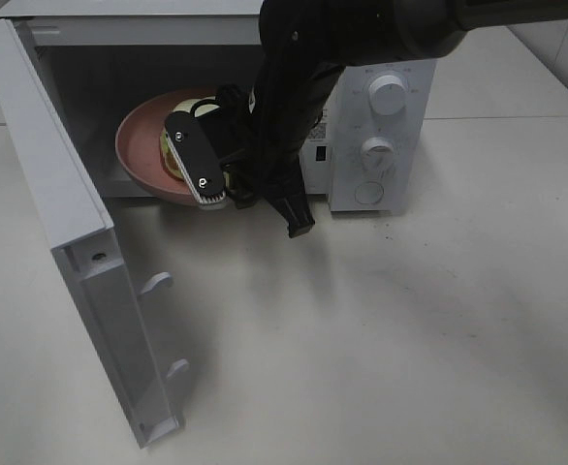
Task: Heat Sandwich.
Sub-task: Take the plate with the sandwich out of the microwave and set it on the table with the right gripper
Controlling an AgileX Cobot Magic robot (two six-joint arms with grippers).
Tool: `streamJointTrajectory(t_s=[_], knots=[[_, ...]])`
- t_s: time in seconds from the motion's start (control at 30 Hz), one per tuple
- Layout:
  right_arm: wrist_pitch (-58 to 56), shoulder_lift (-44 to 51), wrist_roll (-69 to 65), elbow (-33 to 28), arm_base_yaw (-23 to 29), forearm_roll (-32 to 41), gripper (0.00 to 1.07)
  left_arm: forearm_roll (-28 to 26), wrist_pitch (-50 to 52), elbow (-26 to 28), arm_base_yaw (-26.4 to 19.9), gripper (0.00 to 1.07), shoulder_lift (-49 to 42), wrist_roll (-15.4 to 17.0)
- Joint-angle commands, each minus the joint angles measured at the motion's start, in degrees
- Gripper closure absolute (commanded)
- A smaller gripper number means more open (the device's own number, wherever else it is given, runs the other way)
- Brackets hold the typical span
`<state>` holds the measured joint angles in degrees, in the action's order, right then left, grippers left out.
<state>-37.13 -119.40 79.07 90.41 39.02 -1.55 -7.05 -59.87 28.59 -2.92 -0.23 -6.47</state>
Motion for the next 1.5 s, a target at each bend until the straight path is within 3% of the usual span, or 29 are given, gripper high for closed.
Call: streamJointTrajectory(t_s=[0.03,0.6,1.5], knots=[[0.9,3.6,0.8,-2.8,-0.2,-0.3,1.07,-0.1,0.9,-0.2,-0.1,0.03,-1.5,-0.1],[3.3,13.8,3.4,-16.7,3.0,-0.7,1.07,-0.1,0.9,-0.2,-0.1,0.03,-1.5,-0.1],[6.5,32.7,2.8,-38.7,3.2,-0.9,1.07,-0.1,0.9,-0.2,-0.1,0.03,-1.5,-0.1]])
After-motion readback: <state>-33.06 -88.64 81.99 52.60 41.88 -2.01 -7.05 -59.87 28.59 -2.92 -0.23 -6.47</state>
